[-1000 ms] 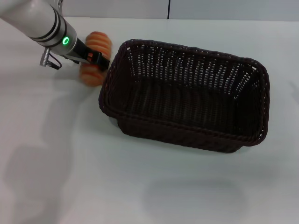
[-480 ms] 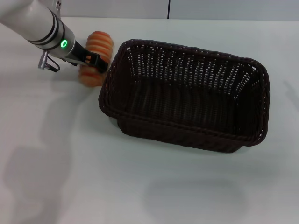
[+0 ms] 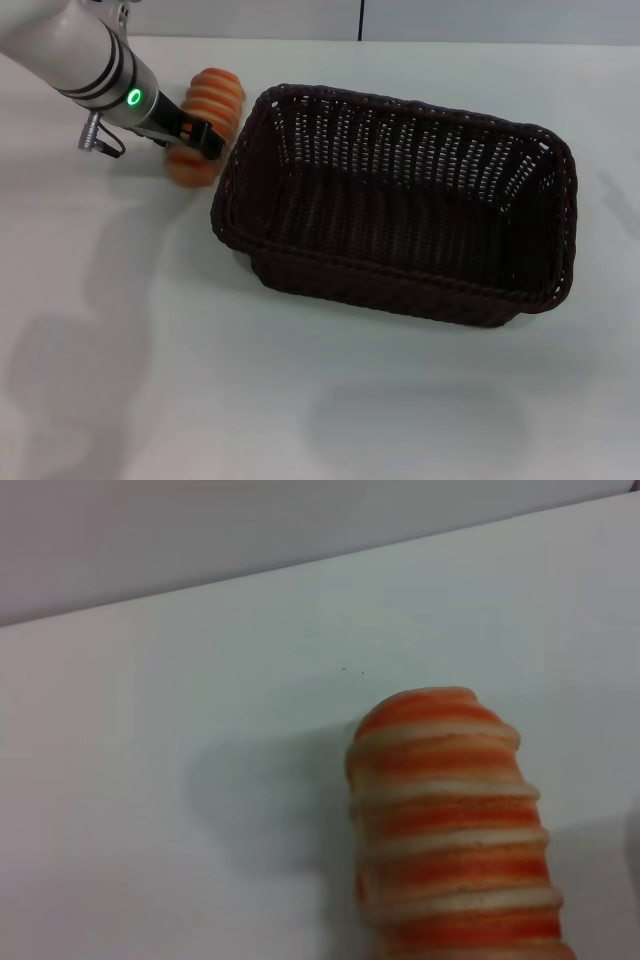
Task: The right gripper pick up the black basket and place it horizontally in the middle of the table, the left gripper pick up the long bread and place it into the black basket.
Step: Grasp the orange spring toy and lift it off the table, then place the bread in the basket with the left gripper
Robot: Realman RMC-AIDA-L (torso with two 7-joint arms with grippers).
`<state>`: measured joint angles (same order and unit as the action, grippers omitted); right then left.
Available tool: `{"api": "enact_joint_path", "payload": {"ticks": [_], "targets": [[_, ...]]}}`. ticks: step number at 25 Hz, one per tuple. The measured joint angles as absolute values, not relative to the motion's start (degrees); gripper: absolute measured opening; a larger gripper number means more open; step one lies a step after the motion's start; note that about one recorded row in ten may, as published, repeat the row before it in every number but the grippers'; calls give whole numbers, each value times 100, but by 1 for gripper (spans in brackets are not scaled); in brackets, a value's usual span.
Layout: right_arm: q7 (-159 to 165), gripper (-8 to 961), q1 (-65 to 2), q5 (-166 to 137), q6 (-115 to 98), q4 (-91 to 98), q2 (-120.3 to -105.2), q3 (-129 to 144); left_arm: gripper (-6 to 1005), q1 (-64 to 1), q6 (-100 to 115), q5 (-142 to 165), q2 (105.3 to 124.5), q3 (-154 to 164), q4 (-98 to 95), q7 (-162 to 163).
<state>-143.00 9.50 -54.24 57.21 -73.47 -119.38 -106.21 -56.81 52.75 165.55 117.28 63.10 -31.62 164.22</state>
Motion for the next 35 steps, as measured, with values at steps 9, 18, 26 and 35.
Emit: {"api": "enact_joint_path", "payload": {"ticks": [9, 18, 26, 35], "targets": [[-14300, 589, 949, -5423, 5722, -7356, -11933, -10615, 616, -5484, 5241, 16562, 11777, 6723, -3553, 16400], [-14300, 589, 967, -5422, 5722, -7380, -11935, -10618, 545, -4729, 5775, 16350, 11827, 6707, -5244, 16389], [-14300, 589, 924, -5422, 5722, -7418, -11936, -10617, 445, -4021, 6572, 15702, 11821, 6897, -6982, 16359], [-14312, 589, 896, -5422, 5721, -7454, -11936, -10580, 406, -3360, 7341, 14676, 11829, 7555, -8723, 16378]]}}
